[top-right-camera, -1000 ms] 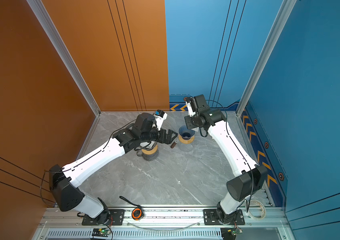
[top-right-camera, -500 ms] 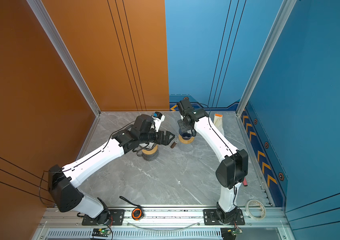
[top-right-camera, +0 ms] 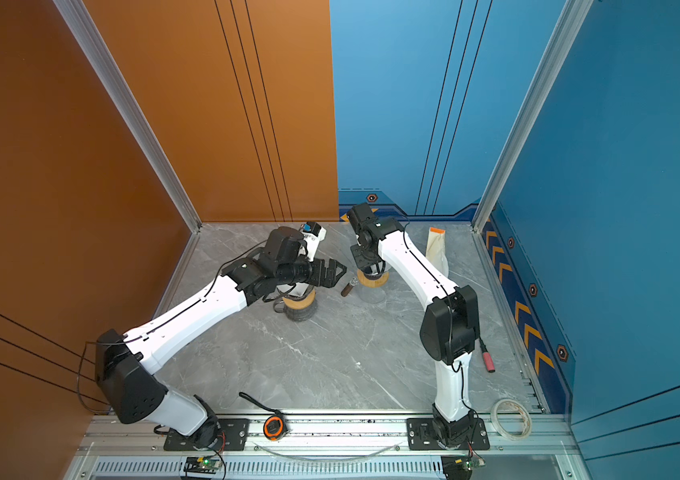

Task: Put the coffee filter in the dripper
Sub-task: 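Lower the filter into the dripper while the left gripper moves in to hold it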

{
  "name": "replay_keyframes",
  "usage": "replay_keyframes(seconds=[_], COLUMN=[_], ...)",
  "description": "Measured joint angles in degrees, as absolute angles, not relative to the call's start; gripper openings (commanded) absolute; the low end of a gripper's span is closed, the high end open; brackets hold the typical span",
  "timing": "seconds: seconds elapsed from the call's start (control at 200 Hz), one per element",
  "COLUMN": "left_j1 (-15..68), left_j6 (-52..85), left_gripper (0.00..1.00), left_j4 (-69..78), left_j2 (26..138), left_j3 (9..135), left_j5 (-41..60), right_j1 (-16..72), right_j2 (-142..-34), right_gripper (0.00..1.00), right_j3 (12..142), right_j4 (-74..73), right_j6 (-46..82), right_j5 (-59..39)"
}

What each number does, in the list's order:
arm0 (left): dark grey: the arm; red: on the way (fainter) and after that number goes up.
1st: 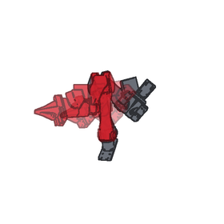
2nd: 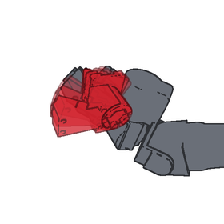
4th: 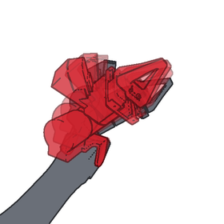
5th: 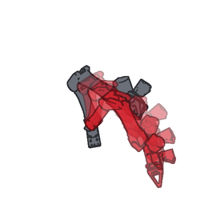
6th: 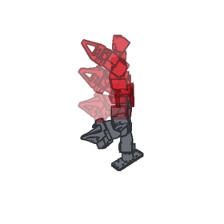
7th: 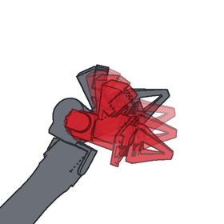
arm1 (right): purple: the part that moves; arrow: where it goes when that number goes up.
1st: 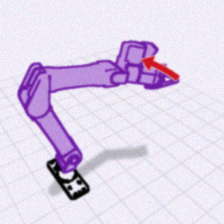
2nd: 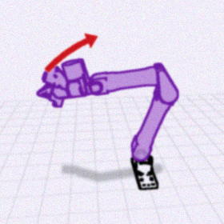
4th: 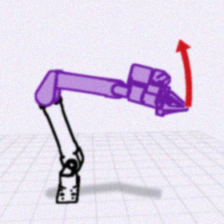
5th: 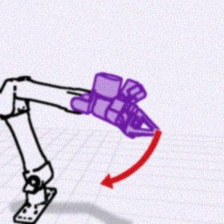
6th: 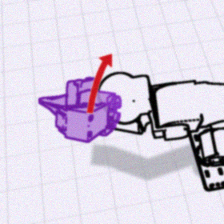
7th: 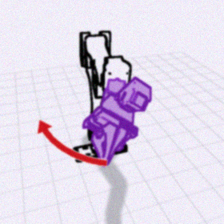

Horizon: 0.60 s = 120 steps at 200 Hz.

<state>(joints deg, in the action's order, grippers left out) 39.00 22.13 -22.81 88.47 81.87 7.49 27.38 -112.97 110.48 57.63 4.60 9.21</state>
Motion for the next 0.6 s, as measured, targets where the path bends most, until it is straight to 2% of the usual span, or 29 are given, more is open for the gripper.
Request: replay_keyframes(seconds=[0.17,0.275,0.391,0.601], left_j1=[39.0,39.0,39.0,39.0], left_j6=[22.1,22.1,22.1,22.1], left_gripper=[0.98,0.98,0.98,0.98], left_j4=[-23.0,-23.1,-23.4,-23.5], left_j2=[89.2,89.8,90.4,91.4], left_j3=[82.2,82.8,83.8,85.7], left_j5=[7.6,7.7,7.8,8.2], right_j1=[27.1,26.8,26.6,26.6], right_j2=[-113.2,-113.2,-113.2,-112.6], right_gripper=[0.05,0.18,0.26,0.32], right_j3=[110.8,111.7,112.9,114.4], right_j4=[58.2,58.3,58.6,58.6], right_j6=[5.2,5.8,6.4,6.5], right_j5=[8.1,7.1,6.2,5.7])
